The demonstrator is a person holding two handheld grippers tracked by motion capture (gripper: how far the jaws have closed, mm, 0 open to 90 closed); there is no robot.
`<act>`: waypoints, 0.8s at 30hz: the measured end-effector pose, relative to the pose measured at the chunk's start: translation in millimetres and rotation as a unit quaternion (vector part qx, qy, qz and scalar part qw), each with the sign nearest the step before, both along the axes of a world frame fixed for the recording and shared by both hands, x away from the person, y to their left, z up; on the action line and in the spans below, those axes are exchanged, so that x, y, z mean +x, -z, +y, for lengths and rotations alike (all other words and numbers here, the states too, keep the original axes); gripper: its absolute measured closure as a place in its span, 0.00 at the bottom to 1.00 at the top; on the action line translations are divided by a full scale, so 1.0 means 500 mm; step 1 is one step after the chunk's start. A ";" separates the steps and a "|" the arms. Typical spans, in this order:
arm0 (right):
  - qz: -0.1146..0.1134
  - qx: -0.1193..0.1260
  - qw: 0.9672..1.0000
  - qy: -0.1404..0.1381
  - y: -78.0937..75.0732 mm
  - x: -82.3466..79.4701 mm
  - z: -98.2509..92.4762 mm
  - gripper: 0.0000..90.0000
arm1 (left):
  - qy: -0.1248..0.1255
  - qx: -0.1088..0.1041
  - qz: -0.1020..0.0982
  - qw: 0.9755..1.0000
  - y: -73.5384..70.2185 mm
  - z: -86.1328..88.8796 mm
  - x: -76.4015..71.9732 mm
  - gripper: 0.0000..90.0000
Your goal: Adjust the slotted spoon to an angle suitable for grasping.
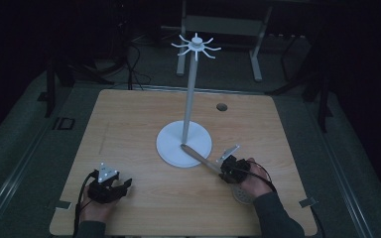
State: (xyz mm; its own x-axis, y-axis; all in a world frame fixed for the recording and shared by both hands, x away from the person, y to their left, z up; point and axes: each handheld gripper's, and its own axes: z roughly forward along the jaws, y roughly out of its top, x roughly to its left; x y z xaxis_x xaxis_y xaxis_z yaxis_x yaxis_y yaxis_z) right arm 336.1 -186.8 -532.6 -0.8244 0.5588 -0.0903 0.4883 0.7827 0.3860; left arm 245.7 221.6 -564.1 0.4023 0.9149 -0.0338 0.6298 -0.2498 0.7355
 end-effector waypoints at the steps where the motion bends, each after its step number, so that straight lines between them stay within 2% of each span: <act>1: -0.004 0.004 1.000 -0.001 -0.001 0.003 0.004 0.84 | 0.000 0.000 0.000 1.000 0.000 0.000 0.000 0.48; 4: -0.012 0.026 1.000 0.005 -0.011 0.016 0.024 0.80 | -0.001 -0.001 -0.001 1.000 -0.001 0.000 0.000 0.48; 7: -0.015 0.034 0.999 0.002 -0.021 0.035 0.047 0.79 | -0.001 -0.002 -0.002 1.000 -0.001 0.001 -0.001 0.48; 11: -0.010 0.029 1.000 -0.001 -0.023 0.060 0.078 0.77 | 0.000 -0.002 -0.001 1.000 -0.002 0.001 -0.001 0.48; 16: 0.005 0.017 1.000 0.000 -0.010 0.080 0.105 0.77 | 0.001 -0.004 -0.003 1.000 -0.002 0.002 -0.001 0.48; 19: 0.017 0.006 1.000 0.000 0.002 0.089 0.114 0.79 | 0.001 -0.004 -0.003 1.000 -0.002 0.002 -0.001 0.48; 24: 0.021 0.009 1.000 0.004 0.006 0.097 0.113 0.81 | 0.000 -0.003 -0.002 1.000 -0.002 0.002 -0.001 0.48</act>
